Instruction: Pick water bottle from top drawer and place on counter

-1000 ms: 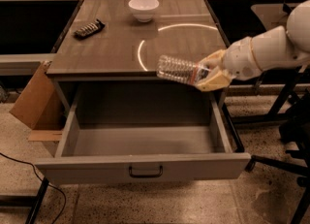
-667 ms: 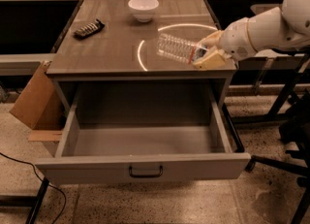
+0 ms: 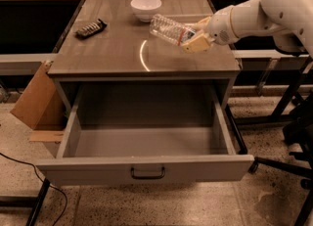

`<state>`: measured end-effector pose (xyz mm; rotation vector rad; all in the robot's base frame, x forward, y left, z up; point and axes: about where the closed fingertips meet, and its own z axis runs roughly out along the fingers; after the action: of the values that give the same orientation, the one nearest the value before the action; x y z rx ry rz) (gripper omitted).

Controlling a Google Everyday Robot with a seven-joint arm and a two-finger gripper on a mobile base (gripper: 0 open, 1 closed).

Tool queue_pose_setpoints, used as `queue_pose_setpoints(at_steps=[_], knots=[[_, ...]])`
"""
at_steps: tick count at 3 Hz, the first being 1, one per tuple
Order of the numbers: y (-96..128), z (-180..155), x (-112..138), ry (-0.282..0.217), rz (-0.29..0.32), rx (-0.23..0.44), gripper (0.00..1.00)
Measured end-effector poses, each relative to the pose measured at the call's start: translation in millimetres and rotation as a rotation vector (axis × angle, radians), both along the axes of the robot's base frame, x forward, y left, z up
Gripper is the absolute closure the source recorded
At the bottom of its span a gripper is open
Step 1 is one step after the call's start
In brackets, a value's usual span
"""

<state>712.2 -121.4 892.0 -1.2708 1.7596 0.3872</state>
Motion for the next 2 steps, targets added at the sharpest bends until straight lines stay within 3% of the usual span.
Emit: queue_pose_setpoints(at_steps=[1,2], knots=[[11,-7,30,0.03,-0.019,0.032,0.58],[21,-20,51,0.065,-0.027,0.052,0.28]])
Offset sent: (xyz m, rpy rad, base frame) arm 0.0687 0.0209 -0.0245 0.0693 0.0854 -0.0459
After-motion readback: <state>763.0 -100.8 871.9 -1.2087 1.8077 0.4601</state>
